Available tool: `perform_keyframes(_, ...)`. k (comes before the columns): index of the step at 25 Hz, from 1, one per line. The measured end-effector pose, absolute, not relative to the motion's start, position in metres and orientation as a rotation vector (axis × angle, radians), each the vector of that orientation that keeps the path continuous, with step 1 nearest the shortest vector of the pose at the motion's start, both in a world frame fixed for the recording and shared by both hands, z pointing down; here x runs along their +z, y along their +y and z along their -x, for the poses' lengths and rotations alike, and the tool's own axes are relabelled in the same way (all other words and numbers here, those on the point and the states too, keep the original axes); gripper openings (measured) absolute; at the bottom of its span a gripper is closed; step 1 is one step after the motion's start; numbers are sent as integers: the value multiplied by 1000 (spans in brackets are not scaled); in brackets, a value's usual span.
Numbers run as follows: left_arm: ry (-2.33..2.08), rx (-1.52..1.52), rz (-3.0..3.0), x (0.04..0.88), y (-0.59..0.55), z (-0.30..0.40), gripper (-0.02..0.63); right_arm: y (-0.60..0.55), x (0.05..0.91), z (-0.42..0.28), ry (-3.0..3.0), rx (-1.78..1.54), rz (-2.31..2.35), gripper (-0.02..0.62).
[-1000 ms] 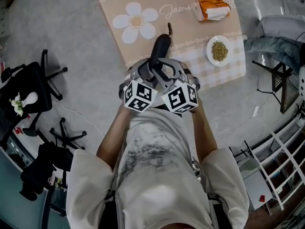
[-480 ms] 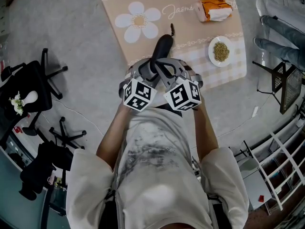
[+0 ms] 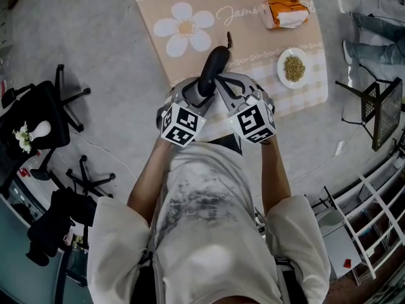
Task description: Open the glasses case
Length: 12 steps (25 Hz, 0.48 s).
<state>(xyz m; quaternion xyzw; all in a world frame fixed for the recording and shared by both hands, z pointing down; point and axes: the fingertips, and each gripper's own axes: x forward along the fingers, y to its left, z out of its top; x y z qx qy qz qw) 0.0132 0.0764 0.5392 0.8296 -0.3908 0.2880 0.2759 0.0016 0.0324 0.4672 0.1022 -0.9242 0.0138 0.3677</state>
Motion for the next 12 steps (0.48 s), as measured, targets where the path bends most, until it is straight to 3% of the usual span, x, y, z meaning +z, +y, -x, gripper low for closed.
perform_keyframes(5, -1046, 798, -2238, 540, 77, -13, 272, 47, 463, 8, -2424, 34, -186, 27)
perform_keyframes(7, -1045, 807, -2241, 540, 76, -13, 272, 51, 465, 13, -2428, 36, -158, 114)
perform_keyframes(11, -1046, 822, -2245, 540, 76, -12, 272, 53, 478, 22, -2360, -39, -118, 113)
perform_keyframes(12, -1045, 824, -2245, 540, 76, -12, 272, 54, 480, 23, -2343, -59, -106, 85)
